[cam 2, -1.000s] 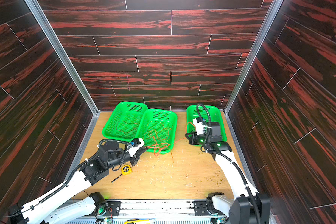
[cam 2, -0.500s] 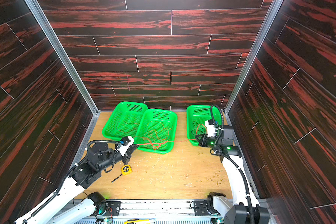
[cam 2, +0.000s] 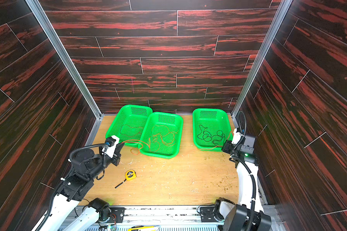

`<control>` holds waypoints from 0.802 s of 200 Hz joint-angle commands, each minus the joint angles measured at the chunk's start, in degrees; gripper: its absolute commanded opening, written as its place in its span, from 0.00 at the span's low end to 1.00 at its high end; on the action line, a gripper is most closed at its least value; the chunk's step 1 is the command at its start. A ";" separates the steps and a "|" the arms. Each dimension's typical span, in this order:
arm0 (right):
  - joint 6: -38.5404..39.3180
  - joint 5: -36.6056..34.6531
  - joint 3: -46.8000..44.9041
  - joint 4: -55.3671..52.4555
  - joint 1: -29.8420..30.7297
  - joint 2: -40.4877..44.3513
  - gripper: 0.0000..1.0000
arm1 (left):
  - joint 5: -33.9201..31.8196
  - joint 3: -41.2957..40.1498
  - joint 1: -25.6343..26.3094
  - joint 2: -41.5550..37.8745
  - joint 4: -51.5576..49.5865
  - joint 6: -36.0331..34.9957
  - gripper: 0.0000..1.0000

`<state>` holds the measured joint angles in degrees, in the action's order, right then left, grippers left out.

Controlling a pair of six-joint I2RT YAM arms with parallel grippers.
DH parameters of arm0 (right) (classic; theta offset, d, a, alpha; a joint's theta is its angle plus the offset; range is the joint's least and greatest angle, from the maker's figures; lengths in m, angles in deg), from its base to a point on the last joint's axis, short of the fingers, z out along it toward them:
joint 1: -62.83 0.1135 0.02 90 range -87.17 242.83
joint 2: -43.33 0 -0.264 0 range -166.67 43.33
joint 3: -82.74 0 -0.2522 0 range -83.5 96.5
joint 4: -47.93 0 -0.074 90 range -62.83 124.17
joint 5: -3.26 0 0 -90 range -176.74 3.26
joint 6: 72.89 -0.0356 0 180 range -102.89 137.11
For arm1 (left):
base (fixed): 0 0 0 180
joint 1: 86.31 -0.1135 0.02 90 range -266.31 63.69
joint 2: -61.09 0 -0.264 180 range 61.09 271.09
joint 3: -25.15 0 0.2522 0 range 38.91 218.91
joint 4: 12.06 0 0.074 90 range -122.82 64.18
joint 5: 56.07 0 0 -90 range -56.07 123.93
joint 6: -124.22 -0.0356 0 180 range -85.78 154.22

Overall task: Untangle and sort cables by color
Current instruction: Untie the cable.

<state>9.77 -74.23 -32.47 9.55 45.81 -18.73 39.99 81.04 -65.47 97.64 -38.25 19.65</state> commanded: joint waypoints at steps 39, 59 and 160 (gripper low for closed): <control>6.94 22.99 -0.67 3.80 8.04 5.09 0.00 | 11.39 2.63 -0.36 4.40 3.72 1.65 0.00; 8.50 23.55 0.42 1.80 12.88 5.86 0.00 | 11.72 4.10 -0.36 5.60 3.77 1.12 0.00; 1.14 13.42 6.18 12.59 20.46 3.91 0.00 | -3.10 4.92 -0.38 3.29 9.69 0.46 0.00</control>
<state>13.62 -54.51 -30.48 16.43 65.15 -12.26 46.15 84.67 -65.64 103.70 -31.93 21.34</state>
